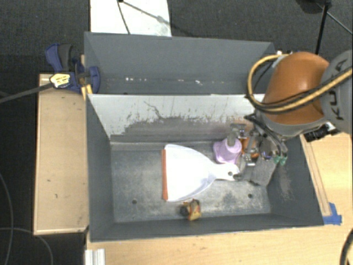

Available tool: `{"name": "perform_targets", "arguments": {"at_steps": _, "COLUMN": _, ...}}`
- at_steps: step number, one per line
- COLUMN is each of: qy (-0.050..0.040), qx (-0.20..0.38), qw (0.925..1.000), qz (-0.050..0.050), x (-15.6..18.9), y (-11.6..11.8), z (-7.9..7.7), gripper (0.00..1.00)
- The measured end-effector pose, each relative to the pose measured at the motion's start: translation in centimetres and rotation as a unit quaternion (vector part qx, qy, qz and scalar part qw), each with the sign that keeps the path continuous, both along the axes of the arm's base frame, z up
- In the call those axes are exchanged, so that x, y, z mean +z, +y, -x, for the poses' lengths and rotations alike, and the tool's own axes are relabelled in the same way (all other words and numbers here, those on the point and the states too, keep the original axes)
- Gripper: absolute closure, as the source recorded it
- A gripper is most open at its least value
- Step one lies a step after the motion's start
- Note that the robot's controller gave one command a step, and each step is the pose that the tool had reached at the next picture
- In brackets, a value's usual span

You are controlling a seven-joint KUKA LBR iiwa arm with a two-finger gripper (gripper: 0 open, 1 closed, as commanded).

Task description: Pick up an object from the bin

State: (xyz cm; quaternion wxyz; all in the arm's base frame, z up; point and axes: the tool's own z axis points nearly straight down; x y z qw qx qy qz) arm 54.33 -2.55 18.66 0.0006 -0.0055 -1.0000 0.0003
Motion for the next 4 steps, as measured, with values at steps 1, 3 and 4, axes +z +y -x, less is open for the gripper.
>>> {"name": "perform_targets", "arguments": {"at_steps": 1, "qy": -0.0073, "qx": -0.002, "qw": 1.0000, "qz": -0.001, "x": 0.6, "y": 2.1, "z": 0.3, "gripper": 0.00}}
{"name": "perform_targets", "arguments": {"at_steps": 3, "qy": -0.0077, "qx": 0.016, "qw": 0.9998, "qz": 0.000, "x": -3.5, "y": 1.1, "z": -1.8, "gripper": 0.00}}
{"name": "perform_targets", "arguments": {"at_steps": 4, "qy": -0.0050, "qx": 0.009, "qw": 1.0000, "qz": 0.000, "x": -10.3, "y": -0.6, "z": -4.6, "gripper": 0.00}}
